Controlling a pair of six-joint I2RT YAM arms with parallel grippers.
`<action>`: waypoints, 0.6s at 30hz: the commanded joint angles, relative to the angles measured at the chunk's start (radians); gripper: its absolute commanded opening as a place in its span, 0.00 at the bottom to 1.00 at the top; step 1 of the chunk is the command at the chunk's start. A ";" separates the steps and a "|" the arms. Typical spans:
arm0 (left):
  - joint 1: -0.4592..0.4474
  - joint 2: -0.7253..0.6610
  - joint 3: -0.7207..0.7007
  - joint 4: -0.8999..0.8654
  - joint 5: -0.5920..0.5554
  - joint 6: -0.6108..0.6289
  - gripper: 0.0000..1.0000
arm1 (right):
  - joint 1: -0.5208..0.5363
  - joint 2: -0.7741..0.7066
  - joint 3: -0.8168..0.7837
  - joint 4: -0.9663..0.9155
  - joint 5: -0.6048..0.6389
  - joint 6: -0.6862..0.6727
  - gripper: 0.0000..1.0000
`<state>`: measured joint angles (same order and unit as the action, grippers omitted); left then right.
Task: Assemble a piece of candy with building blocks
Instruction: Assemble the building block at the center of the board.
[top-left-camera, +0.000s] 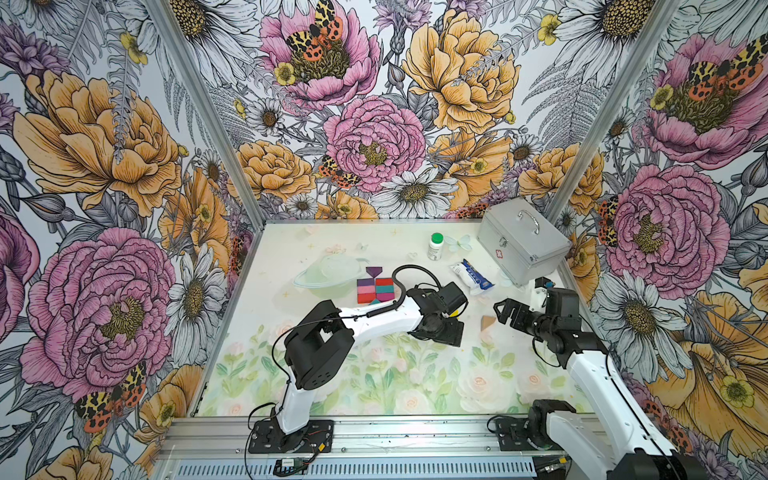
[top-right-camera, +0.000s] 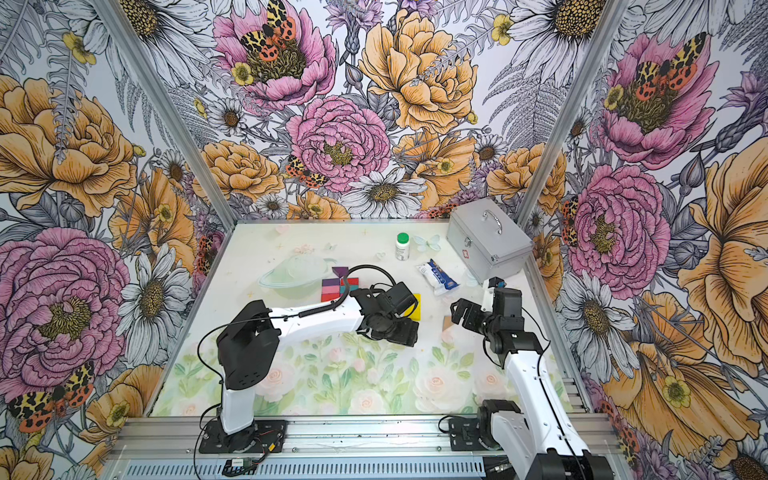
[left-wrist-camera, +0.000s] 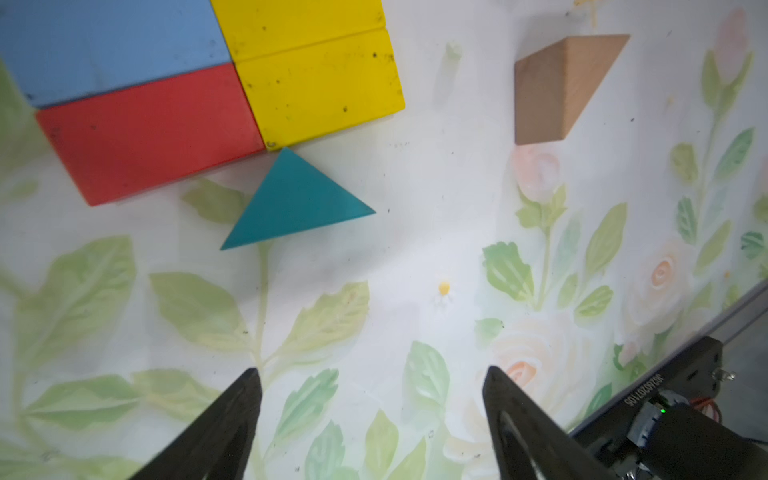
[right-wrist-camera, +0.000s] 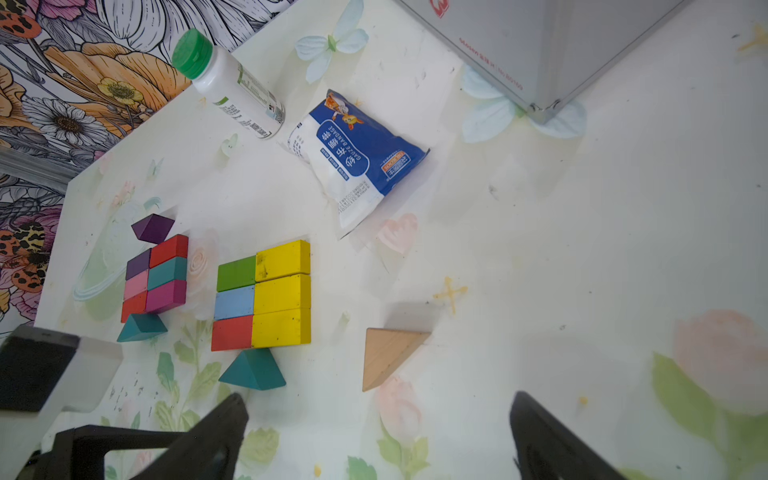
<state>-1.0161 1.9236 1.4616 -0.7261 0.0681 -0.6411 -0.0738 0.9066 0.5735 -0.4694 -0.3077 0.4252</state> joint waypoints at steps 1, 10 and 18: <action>0.040 -0.142 -0.059 0.051 -0.024 0.061 0.84 | 0.000 0.032 0.031 -0.014 0.017 0.013 0.99; 0.192 -0.330 -0.266 0.186 0.090 0.155 0.84 | 0.118 0.193 0.095 -0.012 0.158 0.061 0.95; 0.268 -0.407 -0.402 0.265 0.149 0.164 0.84 | 0.190 0.357 0.159 -0.008 0.187 0.059 0.84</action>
<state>-0.7616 1.5555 1.0847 -0.5331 0.1623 -0.5037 0.0933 1.2350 0.6930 -0.4835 -0.1562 0.4812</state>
